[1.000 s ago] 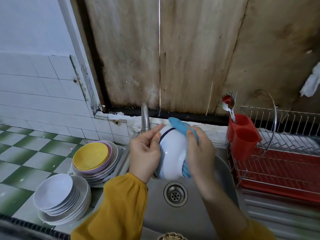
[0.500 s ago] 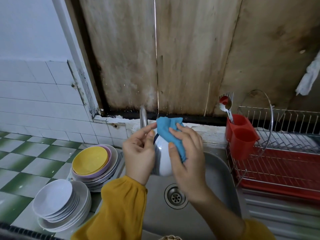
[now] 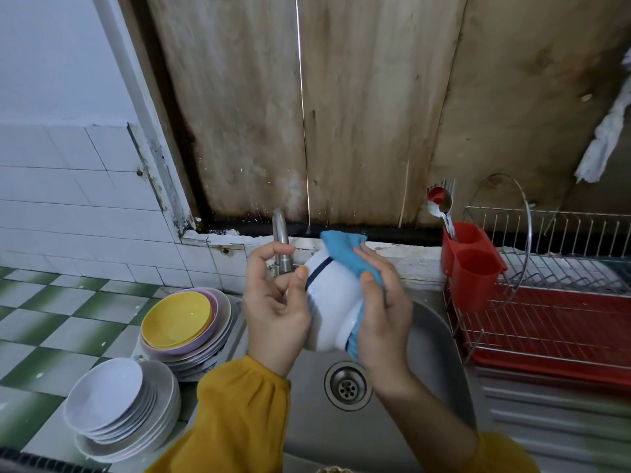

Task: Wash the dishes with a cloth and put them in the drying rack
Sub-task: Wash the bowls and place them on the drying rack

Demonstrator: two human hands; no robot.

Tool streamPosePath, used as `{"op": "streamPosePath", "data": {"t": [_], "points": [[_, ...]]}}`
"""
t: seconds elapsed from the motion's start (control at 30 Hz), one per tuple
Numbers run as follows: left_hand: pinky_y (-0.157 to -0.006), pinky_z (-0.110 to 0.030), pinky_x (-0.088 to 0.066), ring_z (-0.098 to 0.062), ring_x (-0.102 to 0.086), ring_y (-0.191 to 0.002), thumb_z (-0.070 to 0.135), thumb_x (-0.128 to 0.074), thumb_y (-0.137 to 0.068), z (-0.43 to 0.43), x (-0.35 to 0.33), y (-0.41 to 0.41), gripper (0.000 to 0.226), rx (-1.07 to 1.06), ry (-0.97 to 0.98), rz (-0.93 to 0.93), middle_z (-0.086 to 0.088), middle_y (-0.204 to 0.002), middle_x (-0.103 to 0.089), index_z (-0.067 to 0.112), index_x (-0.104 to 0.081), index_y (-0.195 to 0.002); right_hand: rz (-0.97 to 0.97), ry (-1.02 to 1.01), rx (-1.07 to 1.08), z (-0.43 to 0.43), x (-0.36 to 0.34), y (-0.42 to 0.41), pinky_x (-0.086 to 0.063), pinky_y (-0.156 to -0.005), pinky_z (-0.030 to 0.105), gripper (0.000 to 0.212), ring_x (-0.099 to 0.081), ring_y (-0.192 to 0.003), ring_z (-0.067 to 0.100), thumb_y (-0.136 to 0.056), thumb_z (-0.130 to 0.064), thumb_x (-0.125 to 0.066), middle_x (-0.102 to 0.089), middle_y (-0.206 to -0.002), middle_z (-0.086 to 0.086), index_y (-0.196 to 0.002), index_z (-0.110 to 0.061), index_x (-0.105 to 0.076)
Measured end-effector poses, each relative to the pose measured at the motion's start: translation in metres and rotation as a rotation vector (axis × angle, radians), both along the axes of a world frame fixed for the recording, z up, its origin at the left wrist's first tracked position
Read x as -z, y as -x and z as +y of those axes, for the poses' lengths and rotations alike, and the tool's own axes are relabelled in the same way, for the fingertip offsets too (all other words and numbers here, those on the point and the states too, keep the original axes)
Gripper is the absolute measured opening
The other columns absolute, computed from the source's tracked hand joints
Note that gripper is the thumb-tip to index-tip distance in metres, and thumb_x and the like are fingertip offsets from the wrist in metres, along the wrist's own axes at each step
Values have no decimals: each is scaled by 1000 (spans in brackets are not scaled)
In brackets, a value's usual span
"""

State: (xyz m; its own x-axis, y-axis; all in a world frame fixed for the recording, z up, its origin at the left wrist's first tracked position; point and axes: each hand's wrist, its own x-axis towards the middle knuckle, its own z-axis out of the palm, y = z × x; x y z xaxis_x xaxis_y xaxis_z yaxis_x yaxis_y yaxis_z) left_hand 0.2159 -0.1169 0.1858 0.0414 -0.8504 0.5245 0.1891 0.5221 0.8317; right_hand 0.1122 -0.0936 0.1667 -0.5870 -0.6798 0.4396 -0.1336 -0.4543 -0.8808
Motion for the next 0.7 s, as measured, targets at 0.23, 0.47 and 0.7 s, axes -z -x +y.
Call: {"op": "streamPosePath", "data": {"t": [0.23, 0.47, 0.7], "points": [[-40, -23, -32, -28, -40, -39, 11, -55, -93, -1, -4, -16, 25, 52, 179, -47, -12, -52, -56, 31, -45, -104, -851, -231, -516, -8, -10, 26, -57, -60, 32, 37, -71, -75, 19, -97, -32, -38, -74, -93, 6, -102, -20, -73], [-86, -33, -44, -13, -54, -100, 62, -38, -86, -20, 9, -18, 47, -94, 45, -369, 17, -100, -53, 42, -37, -128, -814, -161, -425, -20, -8, 29, -53, -65, 28, 31, -65, -67, 16, -94, -29, -42, -66, -72, 4, -81, -12, -65], [-90, -56, -53, -29, -60, -116, 61, -67, -78, -22, 4, -17, 79, 199, -617, 92, -6, -133, -59, 29, -39, -144, -290, 118, -416, -23, 1, 40, -40, -65, 33, 40, -44, -70, 28, -63, -37, -59, -45, -69, 20, -67, 1, -51]]}}
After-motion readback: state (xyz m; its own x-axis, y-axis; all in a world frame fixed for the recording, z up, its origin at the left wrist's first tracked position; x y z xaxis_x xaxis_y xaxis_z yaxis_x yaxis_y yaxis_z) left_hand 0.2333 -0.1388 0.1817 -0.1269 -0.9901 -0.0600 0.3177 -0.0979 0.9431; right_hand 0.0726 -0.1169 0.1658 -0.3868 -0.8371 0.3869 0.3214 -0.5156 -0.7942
